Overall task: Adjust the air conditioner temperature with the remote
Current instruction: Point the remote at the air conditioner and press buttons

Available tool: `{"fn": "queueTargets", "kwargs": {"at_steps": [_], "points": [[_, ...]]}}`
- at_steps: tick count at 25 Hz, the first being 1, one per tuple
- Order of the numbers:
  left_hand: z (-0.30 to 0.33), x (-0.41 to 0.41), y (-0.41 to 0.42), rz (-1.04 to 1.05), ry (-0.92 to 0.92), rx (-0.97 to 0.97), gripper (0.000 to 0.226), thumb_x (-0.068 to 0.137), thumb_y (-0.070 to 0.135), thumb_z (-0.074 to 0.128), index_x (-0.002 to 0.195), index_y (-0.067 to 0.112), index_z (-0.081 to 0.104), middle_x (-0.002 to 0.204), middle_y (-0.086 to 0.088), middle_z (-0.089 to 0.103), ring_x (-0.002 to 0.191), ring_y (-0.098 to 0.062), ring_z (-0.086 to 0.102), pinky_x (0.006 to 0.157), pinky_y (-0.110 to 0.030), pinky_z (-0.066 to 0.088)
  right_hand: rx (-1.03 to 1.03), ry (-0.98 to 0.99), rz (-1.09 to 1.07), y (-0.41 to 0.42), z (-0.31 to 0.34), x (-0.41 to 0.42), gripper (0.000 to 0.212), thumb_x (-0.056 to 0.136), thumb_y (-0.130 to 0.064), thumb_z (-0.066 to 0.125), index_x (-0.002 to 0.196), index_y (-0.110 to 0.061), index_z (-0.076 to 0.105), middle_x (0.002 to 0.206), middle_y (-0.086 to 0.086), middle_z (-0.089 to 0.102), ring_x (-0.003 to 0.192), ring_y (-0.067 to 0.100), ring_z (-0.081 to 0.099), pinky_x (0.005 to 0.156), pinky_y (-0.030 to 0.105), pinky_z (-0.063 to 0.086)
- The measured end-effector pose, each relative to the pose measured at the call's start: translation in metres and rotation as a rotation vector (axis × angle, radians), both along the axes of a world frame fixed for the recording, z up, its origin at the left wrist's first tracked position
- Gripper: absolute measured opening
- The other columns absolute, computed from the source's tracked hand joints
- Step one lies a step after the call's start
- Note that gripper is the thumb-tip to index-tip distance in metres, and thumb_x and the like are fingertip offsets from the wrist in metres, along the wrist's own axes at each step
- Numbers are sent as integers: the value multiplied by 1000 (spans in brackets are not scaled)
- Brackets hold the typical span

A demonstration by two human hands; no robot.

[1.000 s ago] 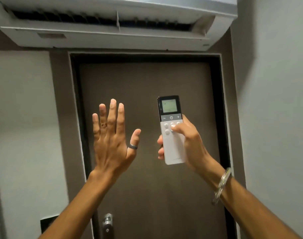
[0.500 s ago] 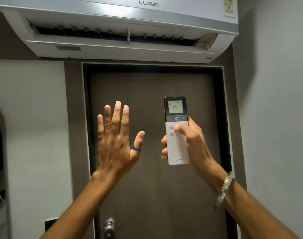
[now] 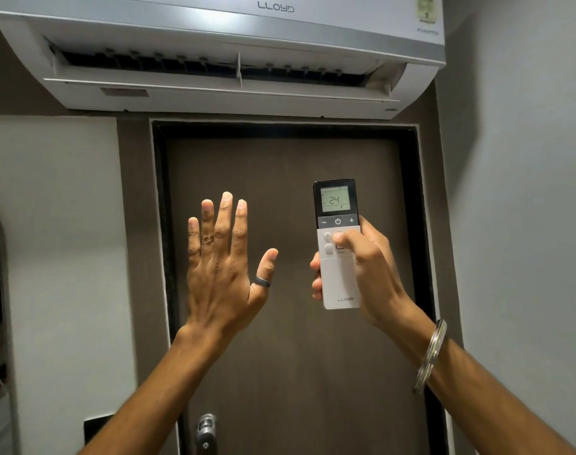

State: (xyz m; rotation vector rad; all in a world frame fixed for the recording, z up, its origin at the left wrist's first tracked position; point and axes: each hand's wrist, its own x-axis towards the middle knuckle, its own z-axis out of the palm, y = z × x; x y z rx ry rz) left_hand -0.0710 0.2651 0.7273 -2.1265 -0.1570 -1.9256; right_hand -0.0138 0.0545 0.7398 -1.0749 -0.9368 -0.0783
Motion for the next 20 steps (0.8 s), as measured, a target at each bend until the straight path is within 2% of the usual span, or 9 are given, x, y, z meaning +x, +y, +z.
{"fn": "queueTargets", "kwargs": {"at_steps": [11, 20], "points": [[-1, 1, -2, -3, 15, -1, 83, 101, 60, 37, 164, 8, 23, 174, -15, 13, 162, -34, 4, 132, -53, 4, -23, -9, -18, -4, 0, -4, 28, 88, -27, 51, 112, -15, 58, 70, 13, 71, 50, 31, 66, 50, 42, 61], [-1, -2, -6, 3, -2, 24, 84, 101, 60, 39, 164, 8, 23, 174, -16, 14, 162, -35, 6, 132, -52, 3, -25, -35, -51, -6, 0, -8, 23, 89, -27, 50, 108, -19, 59, 71, 12, 73, 51, 29, 67, 49, 41, 62]]}}
